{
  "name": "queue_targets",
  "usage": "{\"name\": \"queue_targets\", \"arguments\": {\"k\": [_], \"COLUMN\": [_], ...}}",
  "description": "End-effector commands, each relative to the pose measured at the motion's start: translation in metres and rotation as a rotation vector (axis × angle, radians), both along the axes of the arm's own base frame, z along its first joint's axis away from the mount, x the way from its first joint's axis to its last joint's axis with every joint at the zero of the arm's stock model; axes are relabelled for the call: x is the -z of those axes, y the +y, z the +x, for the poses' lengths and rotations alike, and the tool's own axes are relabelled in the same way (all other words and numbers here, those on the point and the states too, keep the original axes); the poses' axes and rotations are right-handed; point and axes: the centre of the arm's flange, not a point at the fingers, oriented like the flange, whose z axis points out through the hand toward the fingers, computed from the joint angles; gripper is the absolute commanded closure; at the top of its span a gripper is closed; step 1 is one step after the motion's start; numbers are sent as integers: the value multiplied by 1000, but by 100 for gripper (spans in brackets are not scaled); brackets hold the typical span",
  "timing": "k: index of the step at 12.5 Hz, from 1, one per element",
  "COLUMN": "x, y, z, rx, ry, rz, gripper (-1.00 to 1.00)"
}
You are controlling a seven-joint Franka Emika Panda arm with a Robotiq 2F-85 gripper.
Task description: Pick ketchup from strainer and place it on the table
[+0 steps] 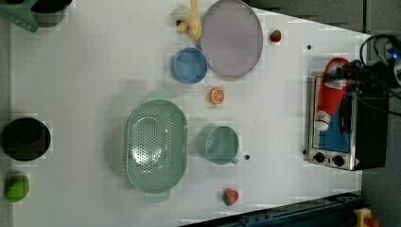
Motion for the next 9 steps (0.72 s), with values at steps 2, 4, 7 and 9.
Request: {"name": "queue_targets", "arguments": {"k": [2, 4, 7, 9], "x": [17, 50, 94, 120], "y": [31, 33, 46, 55], "z": [-9, -21, -46, -63], "rx": [-131, -139, -162, -177], "ry": [-41, -56, -40, -26], "rz": [13, 18, 32, 43], "gripper": [-19, -19, -19, -19]}}
